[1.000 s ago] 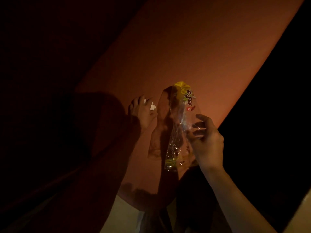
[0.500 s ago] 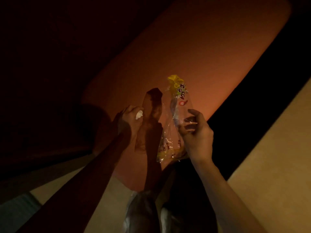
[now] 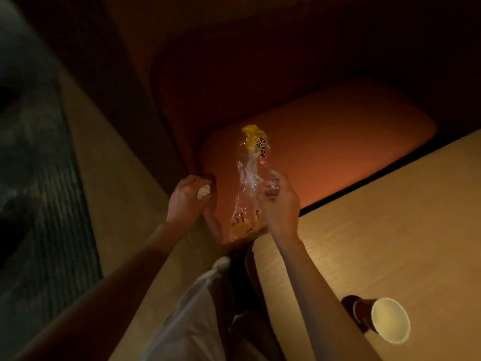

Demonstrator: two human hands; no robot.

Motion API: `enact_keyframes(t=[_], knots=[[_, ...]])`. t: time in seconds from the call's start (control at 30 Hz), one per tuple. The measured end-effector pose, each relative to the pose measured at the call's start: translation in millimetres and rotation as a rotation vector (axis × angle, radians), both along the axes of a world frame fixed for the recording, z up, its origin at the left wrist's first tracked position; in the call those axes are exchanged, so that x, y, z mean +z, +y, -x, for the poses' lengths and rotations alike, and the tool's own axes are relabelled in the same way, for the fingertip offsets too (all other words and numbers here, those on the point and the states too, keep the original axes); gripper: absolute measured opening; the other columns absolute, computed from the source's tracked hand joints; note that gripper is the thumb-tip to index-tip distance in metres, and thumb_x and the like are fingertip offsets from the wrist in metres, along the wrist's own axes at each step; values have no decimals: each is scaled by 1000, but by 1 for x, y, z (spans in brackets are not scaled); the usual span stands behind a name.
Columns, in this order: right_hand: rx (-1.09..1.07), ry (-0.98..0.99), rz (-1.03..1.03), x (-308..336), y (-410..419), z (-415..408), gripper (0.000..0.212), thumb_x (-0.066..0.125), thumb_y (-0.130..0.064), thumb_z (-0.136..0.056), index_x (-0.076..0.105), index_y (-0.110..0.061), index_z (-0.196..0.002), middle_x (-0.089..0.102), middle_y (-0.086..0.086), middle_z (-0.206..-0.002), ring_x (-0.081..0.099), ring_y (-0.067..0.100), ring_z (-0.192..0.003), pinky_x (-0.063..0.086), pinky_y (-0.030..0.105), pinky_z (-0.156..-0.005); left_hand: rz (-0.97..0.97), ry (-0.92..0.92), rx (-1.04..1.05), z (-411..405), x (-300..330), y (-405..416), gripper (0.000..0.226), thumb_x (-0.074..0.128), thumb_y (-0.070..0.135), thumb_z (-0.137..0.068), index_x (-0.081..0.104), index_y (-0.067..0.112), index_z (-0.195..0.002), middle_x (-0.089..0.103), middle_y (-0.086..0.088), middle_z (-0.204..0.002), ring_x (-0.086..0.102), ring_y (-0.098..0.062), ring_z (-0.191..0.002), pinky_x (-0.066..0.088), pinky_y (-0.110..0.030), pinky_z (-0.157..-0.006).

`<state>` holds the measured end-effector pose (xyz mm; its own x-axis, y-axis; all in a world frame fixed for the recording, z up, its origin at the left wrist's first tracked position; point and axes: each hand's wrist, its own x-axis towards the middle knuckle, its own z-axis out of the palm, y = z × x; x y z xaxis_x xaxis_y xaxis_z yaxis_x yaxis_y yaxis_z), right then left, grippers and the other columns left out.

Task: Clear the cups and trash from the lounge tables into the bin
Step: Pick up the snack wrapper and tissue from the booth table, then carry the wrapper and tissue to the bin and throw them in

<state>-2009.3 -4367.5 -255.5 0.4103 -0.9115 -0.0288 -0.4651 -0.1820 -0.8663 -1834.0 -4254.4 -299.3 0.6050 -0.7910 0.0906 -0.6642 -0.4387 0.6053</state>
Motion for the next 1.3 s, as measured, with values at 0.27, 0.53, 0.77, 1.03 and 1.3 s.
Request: enact_keyframes(t=[0.27, 0.53, 0.77, 1.03, 1.3], knots=[[272, -53, -47, 19, 133, -20, 44, 70, -23, -83, 53, -28, -123, 60, -14, -107, 61, -5, -80, 51, 13, -59, -27, -7, 328, 7, 30, 189, 34, 69, 19, -83, 63, 19, -116, 60, -1, -117, 58, -19, -104, 49, -30, -79], [601, 16, -46, 11, 279, -118, 45, 70, -23, -82, 52, -28, -123, 59, -14, -103, 60, -2, -84, 55, 19, -65, -34, -60, 730, -35, 46, 400, 34, 69, 20, -83, 61, 17, -117, 58, -5, -117, 56, -24, -105, 44, -33, -82], [943, 90, 69, 10, 451, -230, 46, 69, -23, -83, 53, -23, -125, 52, -21, -92, 57, -3, -79, 54, 19, -67, -58, -17, 951, -62, 52, 605, 35, 70, 16, -82, 64, 9, -116, 60, -11, -114, 58, -31, -102, 48, -42, -83], [1349, 29, 97, 22, 646, -340, 45, 69, -33, -81, 53, -30, -122, 58, -10, -106, 60, 4, -87, 56, 23, -69, -13, 4, 1230, -84, 72, 765, 36, 73, 11, -76, 67, 8, -111, 62, -12, -110, 60, -31, -100, 48, -39, -83], [1673, 37, 74, 5, 799, -457, 48, 72, -16, -80, 53, -32, -121, 60, -8, -102, 61, 1, -84, 56, 19, -70, 3, -1, 1466, -142, 66, 886, 35, 70, 12, -82, 65, 9, -116, 60, -10, -114, 56, -27, -106, 47, -43, -87]])
